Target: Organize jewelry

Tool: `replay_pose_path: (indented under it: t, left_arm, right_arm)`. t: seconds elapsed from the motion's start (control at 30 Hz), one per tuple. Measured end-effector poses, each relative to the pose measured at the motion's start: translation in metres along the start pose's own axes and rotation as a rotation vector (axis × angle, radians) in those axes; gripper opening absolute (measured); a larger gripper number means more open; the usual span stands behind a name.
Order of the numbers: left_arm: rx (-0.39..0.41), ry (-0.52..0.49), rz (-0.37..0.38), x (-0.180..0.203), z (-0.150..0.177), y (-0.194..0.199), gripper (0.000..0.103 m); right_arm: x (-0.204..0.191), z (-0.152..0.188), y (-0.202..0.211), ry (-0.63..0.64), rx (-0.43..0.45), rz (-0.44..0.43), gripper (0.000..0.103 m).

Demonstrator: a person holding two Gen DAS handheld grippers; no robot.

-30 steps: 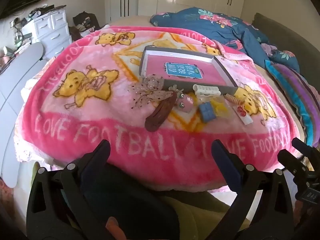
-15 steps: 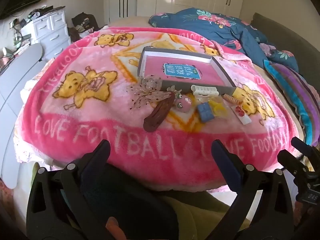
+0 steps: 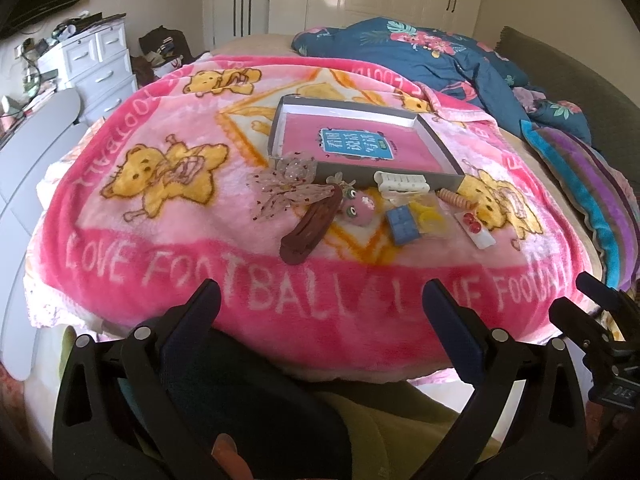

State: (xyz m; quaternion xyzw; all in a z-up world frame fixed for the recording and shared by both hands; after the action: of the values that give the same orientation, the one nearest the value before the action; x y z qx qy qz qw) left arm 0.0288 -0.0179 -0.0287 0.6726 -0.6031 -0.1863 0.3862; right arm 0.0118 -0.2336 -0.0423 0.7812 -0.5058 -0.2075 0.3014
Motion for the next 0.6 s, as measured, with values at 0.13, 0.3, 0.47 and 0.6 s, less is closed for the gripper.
replay_pose_path:
  t: [0.13,0.3,0.47,0.6]
  left_arm:
    - [0.000,0.002,-0.002,-0.0018,0.0000,-0.0005,0.095]
    - [0.000,0.002,-0.001,-0.0004,0.0002,0.0000,0.095]
    - [0.002,0.003,-0.001,-0.0012,0.0004,-0.0002,0.095]
    - [0.001,0.004,-0.002,-0.0016,0.0005,-0.0005,0.095]
  right_arm:
    - [-0.0009,-0.0006,0.0001,-0.001,0.001,0.001,0.099]
    - [0.0003,0.0009,-0.0001,-0.003,0.002,-0.002,0.099]
    - [-0.0012,-0.0004,0.0000,-0.003,0.002,-0.003,0.099]
    - [-0.0028,-0.0011,0.0001,-0.002,0.001,-0.005,0.099]
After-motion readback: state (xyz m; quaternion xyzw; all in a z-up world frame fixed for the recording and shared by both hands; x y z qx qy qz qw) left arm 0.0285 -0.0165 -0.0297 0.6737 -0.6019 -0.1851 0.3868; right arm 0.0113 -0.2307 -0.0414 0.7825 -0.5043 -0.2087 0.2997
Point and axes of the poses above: each gripper's, at about its wrist camera, not at the fingertips, and y roughly against the way its jaws point, x to its right, z to its underside, the point moved 5 cm from there along -y, roughly the way its jaws point, and after that the axes turned 12 degrees about y, right-handed, at the moved point
